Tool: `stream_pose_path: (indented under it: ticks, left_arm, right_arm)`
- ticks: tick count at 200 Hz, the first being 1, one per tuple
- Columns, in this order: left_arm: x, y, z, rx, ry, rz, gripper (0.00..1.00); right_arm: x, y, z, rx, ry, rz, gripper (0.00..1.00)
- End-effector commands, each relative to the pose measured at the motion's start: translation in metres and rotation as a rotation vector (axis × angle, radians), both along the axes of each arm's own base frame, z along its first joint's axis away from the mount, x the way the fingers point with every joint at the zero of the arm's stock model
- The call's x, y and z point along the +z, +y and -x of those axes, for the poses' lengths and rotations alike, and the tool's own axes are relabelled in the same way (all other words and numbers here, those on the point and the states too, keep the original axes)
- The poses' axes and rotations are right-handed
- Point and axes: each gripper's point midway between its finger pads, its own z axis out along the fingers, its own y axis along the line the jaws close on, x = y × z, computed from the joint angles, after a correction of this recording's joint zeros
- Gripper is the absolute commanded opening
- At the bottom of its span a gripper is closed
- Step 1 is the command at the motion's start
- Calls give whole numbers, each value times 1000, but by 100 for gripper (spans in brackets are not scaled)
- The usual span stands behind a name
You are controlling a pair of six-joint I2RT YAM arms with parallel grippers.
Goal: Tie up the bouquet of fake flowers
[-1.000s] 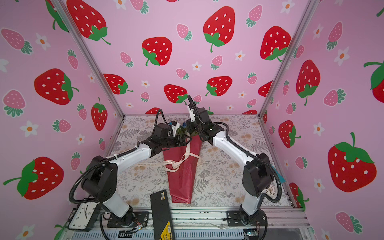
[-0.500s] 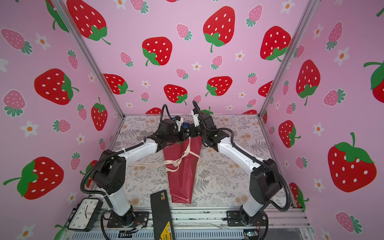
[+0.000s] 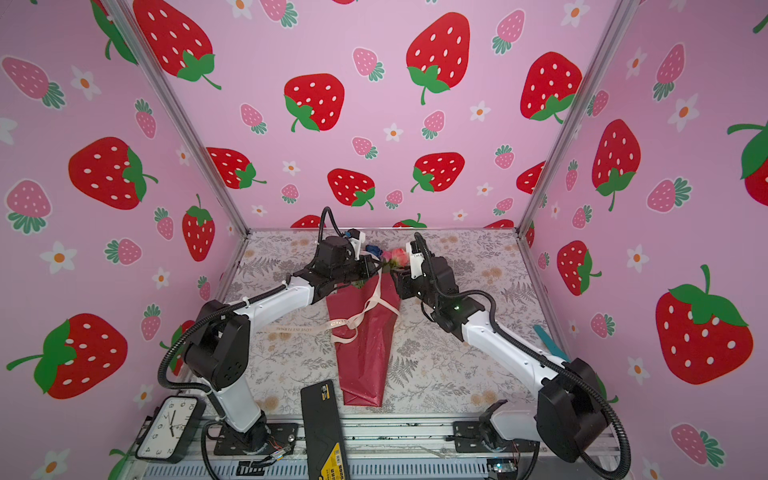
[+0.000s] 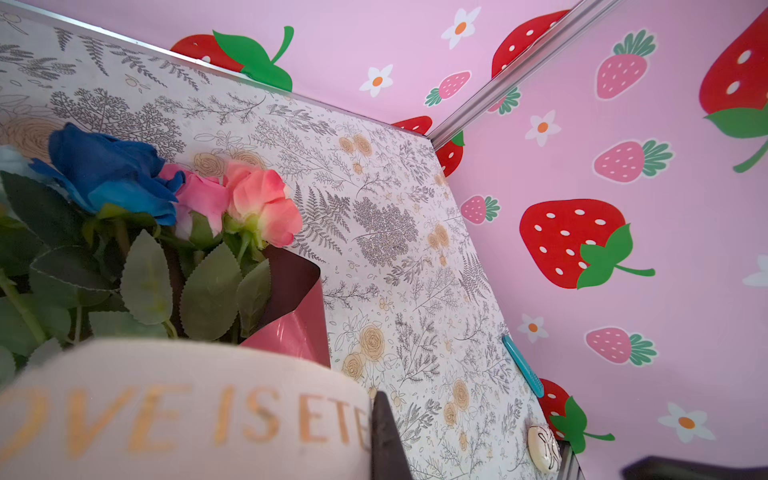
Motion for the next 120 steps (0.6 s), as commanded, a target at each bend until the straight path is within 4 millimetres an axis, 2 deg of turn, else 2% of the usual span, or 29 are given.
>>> stream_pose_path:
  ticks: [1,33,71,102,120]
  left_arm:
    - [34,-5,1,-12,-43,66,0]
    - [38,-7,3,-24,-25,92,0]
    - [44,-12,9,-53,1,131,0]
    - [48,-14,16,-71,19,154,0]
    - [49,-14,20,-80,40,174,0]
  right_arm:
    - [-5,15,6,60,9,-104,49]
    - [-27,38,3,94,4,-79,50]
    - [-46,53,-18,58,-28,-37,51]
    - [-44,59,-37,18,-62,-26,50]
    - [-41,57,-47,-27,-79,-22,42]
